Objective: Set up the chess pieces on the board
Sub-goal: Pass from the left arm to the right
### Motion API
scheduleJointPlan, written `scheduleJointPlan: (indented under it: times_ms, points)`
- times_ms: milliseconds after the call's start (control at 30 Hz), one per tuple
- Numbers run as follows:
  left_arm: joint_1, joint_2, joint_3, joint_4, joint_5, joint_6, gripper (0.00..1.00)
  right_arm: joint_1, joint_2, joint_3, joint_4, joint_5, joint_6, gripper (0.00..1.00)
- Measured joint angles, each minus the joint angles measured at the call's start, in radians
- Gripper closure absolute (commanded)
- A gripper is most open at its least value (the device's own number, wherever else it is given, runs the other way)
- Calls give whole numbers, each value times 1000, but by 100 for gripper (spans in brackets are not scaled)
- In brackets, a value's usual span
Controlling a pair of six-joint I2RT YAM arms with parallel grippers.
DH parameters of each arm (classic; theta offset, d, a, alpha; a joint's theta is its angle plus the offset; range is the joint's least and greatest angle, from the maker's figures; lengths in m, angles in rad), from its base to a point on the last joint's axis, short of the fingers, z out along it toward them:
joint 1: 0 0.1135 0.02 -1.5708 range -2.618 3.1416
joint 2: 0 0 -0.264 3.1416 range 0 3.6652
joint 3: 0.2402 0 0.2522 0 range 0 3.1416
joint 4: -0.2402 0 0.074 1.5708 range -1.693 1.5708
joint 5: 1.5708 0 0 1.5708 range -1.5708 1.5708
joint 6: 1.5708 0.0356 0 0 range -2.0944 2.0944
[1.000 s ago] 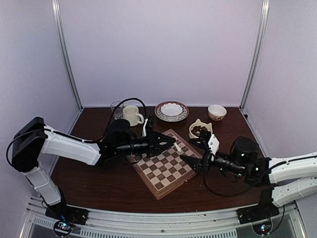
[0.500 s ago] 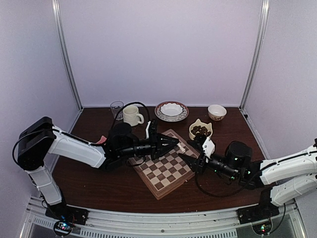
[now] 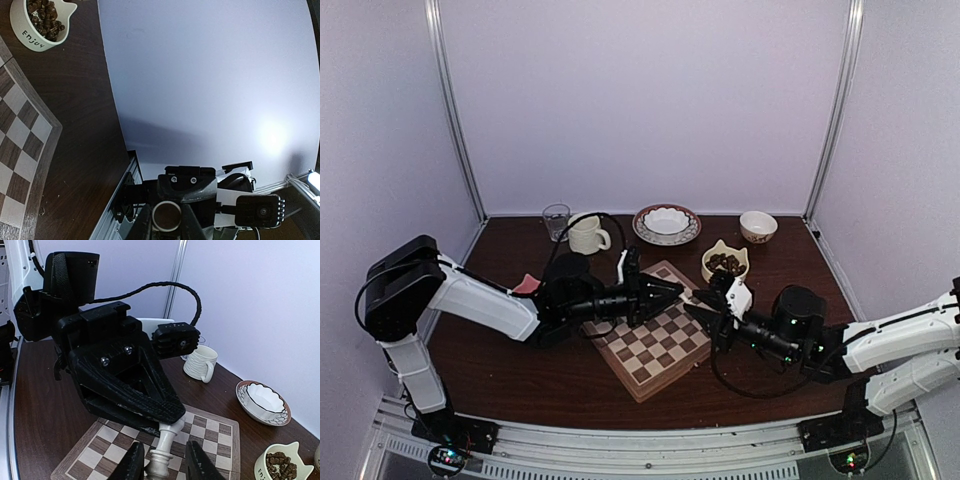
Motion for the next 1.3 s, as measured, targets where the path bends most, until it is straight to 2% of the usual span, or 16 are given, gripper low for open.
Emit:
scheduleJointPlan:
  times_ms: [233,367,500,567,700,800,967,1067,1200,1300]
  points:
    - [0,0,0,21,4,-10,93,0,8,5,-3,0,1,68]
    - [0,1,0,28,7,-14,93,0,11,6,-6,0,2,77]
    - [0,3,0,29,6,-17,92,1,14,8,-10,6,5,94]
    - [1,3,-1,31,3,-18,86,1,14,9,-13,9,12,100]
    - [0,3,-4,31,3,-13,67,1,9,11,-27,14,11,100]
    - [1,0,-5,3,3,14,58,1,-7,21,-66,35,16,100]
    - [37,-56,-6,-104,26,77,50,1,-27,79,-189,64,51,100]
    - [103,-140,-11,-214,44,146,45,-1,-26,139,-294,73,84,100]
    - [206,-317,-1,-485,25,321,38,-27,7,285,-509,45,145,100]
    - [240,-411,49,-696,-22,475,36,-48,91,457,-705,10,185,100]
